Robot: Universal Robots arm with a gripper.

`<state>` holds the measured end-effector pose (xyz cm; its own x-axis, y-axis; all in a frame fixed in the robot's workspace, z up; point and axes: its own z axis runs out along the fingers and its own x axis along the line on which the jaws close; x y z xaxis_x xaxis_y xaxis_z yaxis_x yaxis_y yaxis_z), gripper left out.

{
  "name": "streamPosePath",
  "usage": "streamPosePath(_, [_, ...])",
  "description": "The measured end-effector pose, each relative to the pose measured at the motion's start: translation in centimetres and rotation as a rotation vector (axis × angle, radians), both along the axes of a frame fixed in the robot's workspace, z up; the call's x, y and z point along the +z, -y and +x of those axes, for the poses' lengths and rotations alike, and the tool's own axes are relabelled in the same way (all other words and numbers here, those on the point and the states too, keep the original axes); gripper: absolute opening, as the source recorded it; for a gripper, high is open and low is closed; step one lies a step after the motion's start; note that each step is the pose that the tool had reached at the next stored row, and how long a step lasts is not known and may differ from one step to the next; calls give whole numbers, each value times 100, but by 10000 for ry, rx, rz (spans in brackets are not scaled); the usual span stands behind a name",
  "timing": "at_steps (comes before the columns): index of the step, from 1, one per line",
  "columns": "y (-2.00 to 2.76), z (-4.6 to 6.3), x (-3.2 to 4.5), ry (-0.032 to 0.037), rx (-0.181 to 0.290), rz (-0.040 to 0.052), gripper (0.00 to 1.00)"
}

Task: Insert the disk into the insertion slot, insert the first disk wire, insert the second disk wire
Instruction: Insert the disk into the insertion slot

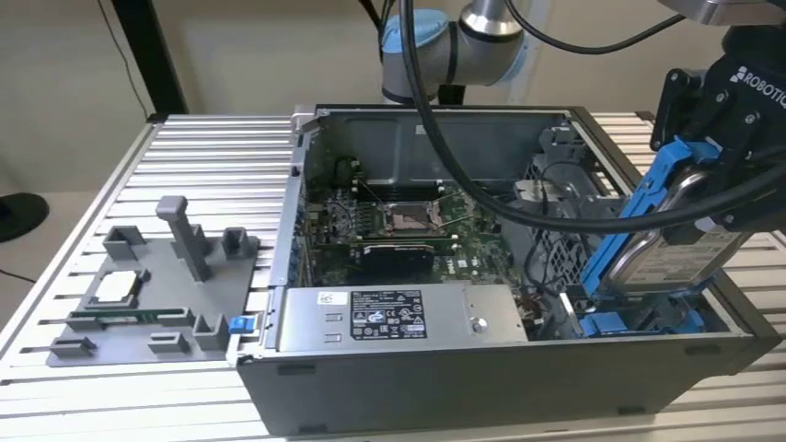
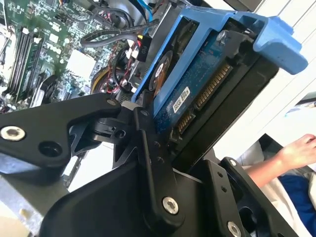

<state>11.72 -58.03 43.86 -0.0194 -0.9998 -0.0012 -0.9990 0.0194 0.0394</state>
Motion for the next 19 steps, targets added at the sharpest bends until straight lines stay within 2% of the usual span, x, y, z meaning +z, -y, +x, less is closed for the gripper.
streamPosePath(9, [-1,0,-33,0,0,21,0])
streamPosePath(19, [-21,0,-202,0,0,123,0])
